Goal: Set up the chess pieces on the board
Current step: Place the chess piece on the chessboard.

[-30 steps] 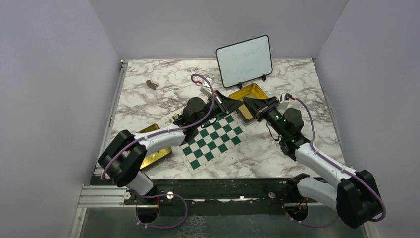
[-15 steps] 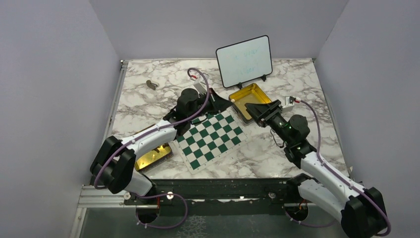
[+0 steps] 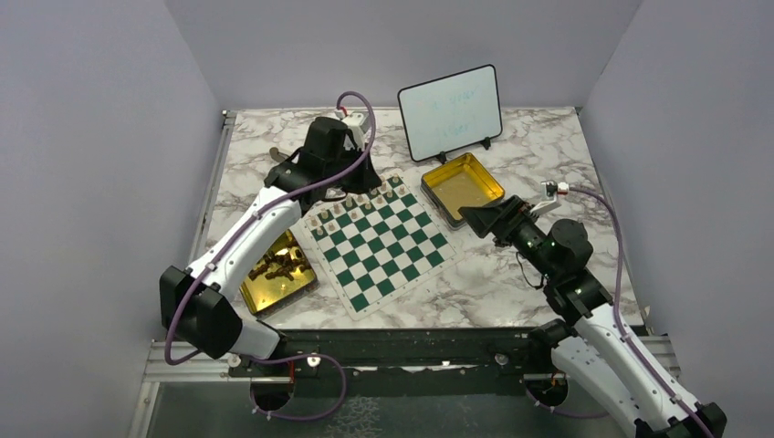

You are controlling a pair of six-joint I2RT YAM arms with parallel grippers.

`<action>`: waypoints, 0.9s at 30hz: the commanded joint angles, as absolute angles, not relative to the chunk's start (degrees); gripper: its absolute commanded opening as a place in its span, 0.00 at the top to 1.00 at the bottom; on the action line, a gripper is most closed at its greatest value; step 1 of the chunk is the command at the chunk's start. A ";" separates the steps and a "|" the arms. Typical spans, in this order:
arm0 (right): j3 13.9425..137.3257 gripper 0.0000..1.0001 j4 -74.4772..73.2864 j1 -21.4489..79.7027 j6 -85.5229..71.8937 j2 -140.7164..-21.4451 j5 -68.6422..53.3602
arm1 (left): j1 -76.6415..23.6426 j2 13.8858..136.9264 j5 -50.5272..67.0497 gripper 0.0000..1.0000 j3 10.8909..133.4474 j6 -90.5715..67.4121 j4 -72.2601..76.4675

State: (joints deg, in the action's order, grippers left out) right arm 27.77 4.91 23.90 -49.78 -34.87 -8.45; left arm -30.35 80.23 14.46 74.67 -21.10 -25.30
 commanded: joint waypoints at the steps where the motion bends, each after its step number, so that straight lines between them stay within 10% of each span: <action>1: 31.27 0.00 -5.80 23.91 -41.68 -33.37 -7.65 | -28.04 84.71 10.89 1.00 80.54 -11.02 -43.71; 27: 36.99 0.00 -16.25 23.93 -34.16 -24.35 -1.67 | -20.39 106.11 2.60 1.00 86.87 -0.88 -54.93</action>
